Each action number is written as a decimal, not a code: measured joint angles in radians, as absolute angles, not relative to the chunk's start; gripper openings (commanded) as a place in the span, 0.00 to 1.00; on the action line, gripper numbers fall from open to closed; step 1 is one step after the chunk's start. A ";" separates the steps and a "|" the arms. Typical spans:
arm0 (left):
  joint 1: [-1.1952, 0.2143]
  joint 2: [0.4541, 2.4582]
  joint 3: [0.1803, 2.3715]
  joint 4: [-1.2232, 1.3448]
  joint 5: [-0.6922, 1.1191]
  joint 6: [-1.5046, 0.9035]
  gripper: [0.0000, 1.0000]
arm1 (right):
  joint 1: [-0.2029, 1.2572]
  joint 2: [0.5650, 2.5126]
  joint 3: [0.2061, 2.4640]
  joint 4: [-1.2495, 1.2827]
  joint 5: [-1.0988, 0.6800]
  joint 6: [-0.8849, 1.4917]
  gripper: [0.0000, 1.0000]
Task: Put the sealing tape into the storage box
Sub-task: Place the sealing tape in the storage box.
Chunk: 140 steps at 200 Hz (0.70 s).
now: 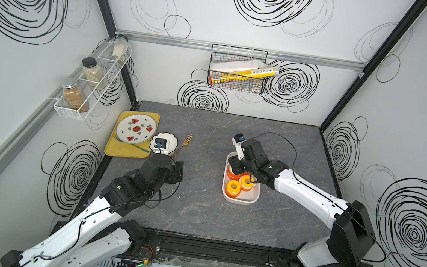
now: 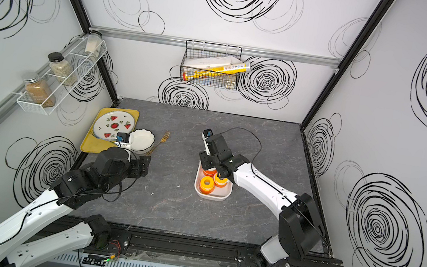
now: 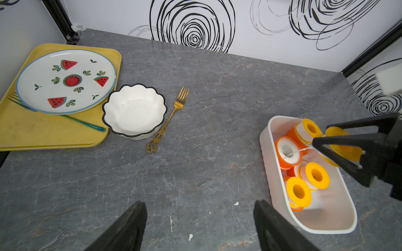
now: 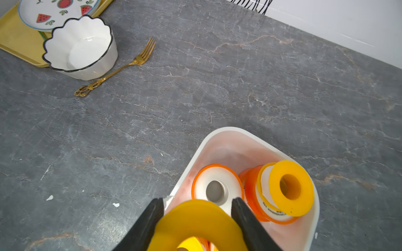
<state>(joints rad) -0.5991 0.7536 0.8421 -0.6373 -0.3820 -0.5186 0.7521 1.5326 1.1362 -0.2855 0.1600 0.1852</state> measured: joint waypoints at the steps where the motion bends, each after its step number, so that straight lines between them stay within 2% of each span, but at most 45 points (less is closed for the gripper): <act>1: -0.599 0.754 0.842 -0.637 -0.382 -0.519 0.84 | 0.752 1.533 1.136 -0.286 0.161 0.186 0.53; 140: -0.599 0.754 0.842 -0.634 -0.382 -0.519 0.85 | 0.687 1.618 1.102 -0.263 0.205 0.196 0.53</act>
